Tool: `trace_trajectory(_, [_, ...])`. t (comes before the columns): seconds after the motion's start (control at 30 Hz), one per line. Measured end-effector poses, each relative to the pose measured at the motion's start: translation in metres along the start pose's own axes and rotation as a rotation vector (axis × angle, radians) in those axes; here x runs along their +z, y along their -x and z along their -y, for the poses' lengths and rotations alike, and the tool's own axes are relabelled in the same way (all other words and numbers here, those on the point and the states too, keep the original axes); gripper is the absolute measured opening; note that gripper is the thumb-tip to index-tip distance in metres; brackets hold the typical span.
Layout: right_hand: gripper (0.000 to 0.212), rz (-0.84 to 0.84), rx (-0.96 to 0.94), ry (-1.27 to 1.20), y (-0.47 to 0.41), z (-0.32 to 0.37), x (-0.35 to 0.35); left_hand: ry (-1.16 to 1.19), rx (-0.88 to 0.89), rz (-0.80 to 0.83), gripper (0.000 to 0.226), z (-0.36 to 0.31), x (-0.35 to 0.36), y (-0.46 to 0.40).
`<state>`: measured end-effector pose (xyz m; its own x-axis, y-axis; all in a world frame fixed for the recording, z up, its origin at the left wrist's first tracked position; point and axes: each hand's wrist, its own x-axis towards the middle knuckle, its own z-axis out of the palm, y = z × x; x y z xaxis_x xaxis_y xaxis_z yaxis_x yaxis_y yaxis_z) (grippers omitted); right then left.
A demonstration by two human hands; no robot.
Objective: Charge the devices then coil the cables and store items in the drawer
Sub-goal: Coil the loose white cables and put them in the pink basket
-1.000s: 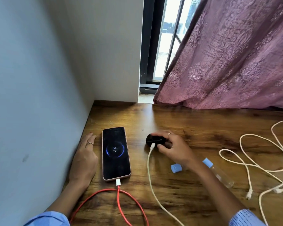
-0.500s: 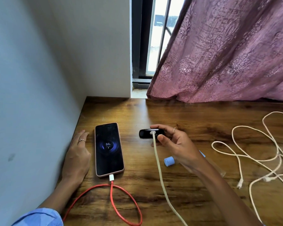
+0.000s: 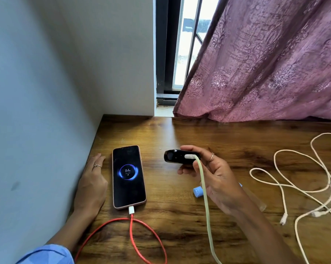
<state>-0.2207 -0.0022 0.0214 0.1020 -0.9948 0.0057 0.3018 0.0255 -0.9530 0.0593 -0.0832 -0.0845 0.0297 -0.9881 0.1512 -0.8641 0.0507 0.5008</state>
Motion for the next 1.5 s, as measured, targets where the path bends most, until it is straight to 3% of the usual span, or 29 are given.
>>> trace_trajectory(0.2, [0.030, 0.018, -0.001, -0.026, 0.003, 0.003, 0.003, 0.014, 0.003, -0.007, 0.055, 0.000, 0.001, 0.000])
trace_trajectory(0.33, [0.043, 0.030, -0.008, -0.013, 0.002, 0.006, 0.004, 0.015, 0.004, -0.015, 0.055, 0.000, 0.001, -0.001])
trace_trajectory(0.6, [0.039, 0.034, 0.009, -0.011, -0.007, -0.002, -0.003, 0.007, 0.003, -0.018, 0.055, 0.002, 0.002, -0.001])
trace_trajectory(0.9, [0.041, 0.001, 0.213, 0.470, -0.046, -0.035, -0.009, 0.012, 0.001, -0.012, 0.056, 0.001, 0.003, -0.001])
trace_trajectory(1.23, [0.057, 0.101, 0.227, 0.621, -0.067, -0.057, -0.002, 0.008, 0.002, -0.024, 0.055, 0.002, 0.004, -0.001])
trace_trajectory(1.5, [0.057, 0.161, 0.208, 0.938, -0.073, -0.067, -0.010, 0.020, 0.023, -0.029, 0.054, 0.006, 0.006, -0.003])
